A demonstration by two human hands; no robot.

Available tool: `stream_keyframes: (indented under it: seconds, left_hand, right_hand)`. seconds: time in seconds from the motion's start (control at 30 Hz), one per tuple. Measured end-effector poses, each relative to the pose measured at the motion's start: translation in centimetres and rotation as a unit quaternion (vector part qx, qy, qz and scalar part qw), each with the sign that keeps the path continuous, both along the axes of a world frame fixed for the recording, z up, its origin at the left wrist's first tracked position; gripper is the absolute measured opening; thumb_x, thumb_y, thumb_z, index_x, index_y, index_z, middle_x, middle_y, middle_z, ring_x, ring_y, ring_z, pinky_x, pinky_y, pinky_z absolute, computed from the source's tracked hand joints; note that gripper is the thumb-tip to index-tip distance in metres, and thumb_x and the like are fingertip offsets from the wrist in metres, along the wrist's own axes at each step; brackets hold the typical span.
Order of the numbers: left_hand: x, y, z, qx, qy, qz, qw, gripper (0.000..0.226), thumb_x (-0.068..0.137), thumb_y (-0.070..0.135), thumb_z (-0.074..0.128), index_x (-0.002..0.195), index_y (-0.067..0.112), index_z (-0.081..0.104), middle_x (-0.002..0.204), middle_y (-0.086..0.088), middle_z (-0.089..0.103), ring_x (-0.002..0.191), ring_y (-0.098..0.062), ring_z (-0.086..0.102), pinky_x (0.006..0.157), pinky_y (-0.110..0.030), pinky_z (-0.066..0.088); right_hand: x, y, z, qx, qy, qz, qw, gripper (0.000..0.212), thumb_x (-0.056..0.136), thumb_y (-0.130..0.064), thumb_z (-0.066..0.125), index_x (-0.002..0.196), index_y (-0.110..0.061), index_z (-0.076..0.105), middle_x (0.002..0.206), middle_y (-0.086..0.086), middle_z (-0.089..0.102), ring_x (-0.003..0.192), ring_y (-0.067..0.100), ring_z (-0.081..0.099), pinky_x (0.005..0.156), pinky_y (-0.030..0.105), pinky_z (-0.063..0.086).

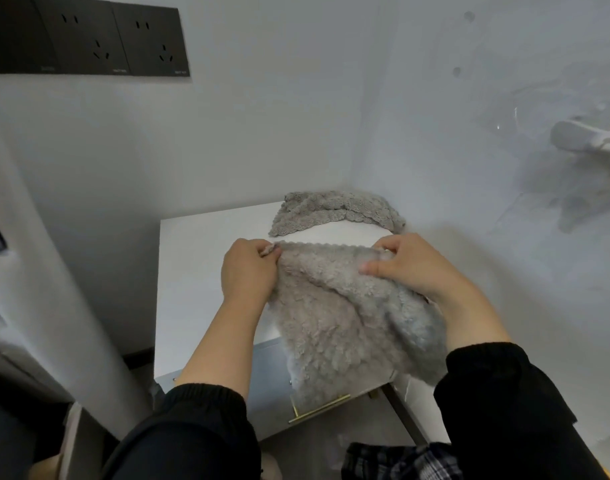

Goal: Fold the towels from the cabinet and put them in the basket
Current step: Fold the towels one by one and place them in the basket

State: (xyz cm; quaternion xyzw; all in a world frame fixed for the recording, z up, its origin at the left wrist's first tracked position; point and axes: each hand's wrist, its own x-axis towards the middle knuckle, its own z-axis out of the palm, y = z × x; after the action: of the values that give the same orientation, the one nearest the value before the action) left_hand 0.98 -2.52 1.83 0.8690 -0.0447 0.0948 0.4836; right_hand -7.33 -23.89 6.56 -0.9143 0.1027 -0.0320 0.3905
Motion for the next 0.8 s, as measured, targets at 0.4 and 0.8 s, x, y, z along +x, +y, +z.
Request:
stream_keyframes:
  seconds: [0.4, 0.8]
  left_hand:
    - [0.9, 1.3, -0.7, 0.093, -0.035, 0.09, 0.991, 0.029, 0.086, 0.001, 0.049, 0.092, 0.015, 0.074, 0.103, -0.01, 0.067, 0.091, -0.03, 0.06, 0.067, -0.027, 0.038]
    - [0.5, 1.6, 0.0, -0.185, 0.131, 0.054, 0.973, 0.029, 0.09, 0.004, 0.047, 0.066, 0.01, 0.061, 0.065, -0.012, 0.069, 0.068, -0.03, 0.071, 0.073, -0.043, 0.057]
  right_hand:
    - [1.5, -2.8, -3.1, -0.13, -0.131, -0.24, 0.953, 0.019, 0.076, 0.004, 0.053, 0.057, 0.003, 0.055, 0.052, 0.009, 0.041, 0.054, 0.023, 0.035, 0.047, 0.029, 0.02]
    - [2.3, -4.4, -5.4, 0.028, -0.074, -0.316, 0.946, 0.048, 0.083, -0.014, 0.058, 0.046, -0.018, 0.028, 0.042, 0.0, 0.022, 0.046, 0.019, 0.019, 0.051, 0.027, 0.013]
